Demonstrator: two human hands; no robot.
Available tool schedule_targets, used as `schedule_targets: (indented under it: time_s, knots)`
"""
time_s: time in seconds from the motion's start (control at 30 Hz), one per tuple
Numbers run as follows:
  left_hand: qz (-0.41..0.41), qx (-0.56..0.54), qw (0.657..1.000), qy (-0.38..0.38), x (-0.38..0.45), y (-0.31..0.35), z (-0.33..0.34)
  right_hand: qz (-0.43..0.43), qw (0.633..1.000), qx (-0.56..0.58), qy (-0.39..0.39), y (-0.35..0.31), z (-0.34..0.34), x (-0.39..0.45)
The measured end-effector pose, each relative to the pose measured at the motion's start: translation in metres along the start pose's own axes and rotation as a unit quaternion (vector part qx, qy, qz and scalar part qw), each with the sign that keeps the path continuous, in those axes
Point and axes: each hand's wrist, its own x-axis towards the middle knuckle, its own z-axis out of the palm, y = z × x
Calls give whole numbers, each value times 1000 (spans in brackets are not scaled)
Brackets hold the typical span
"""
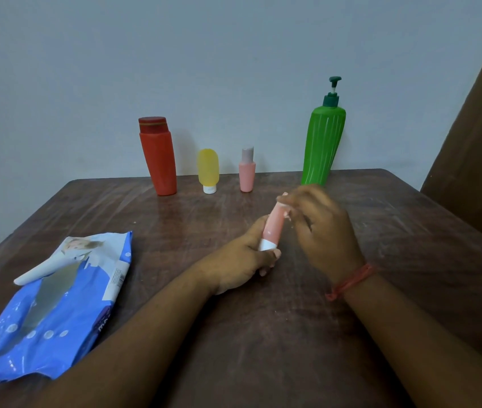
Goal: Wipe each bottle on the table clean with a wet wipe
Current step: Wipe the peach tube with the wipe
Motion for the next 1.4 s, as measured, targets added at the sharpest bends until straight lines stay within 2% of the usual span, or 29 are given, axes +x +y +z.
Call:
schedule_targets:
  time_s: [0.07,0.2,0.33,0.37,0.47,0.5,0.63,0.77,0.87,0.93,1.0,1.1,1.2,1.33,1.4]
  knots:
    - [7,-10,1000,3,0,1,1,-51,998,-11,-20,0,1,0]
    - [-3,3,1000,-2,2,-3,-1,51,998,-19,43,4,2,6]
    - [12,-40,999,14,1,-3,0,-35,999,6,-26,-8,9,-6]
    - [12,-48,999,16,1,-4,1,-28,999,5,-19,-8,10,-5]
    - [4,-56,998,12,3,-6,0,81,995,17,59,-1,8,3]
    - [3,-67,998,14,3,-6,0,94,994,24,56,-1,8,2]
    - [4,-220,975,40,4,-8,2,-2,998,37,-53,-5,13,-7]
    - [10,-314,948,56,4,-6,2,29,999,37,-18,-5,12,-4]
    - [16,-346,935,69,4,-5,-1,-11,996,53,-70,-7,13,-7]
    - [11,-364,928,79,5,-5,-2,-3,998,47,-52,-5,14,-7]
    - [7,-373,924,82,7,-7,-3,16,998,51,-40,-5,15,-6]
    - [9,-374,923,88,7,-6,-4,-17,996,48,-76,-8,17,-8]
    - [2,-362,928,86,6,-4,-3,25,999,37,-21,-8,15,-5]
    - [1,-359,928,103,7,-8,-3,-25,996,32,-79,-11,15,-8]
    - [-2,-360,926,112,7,-7,-3,12,999,11,-30,-7,14,-4]
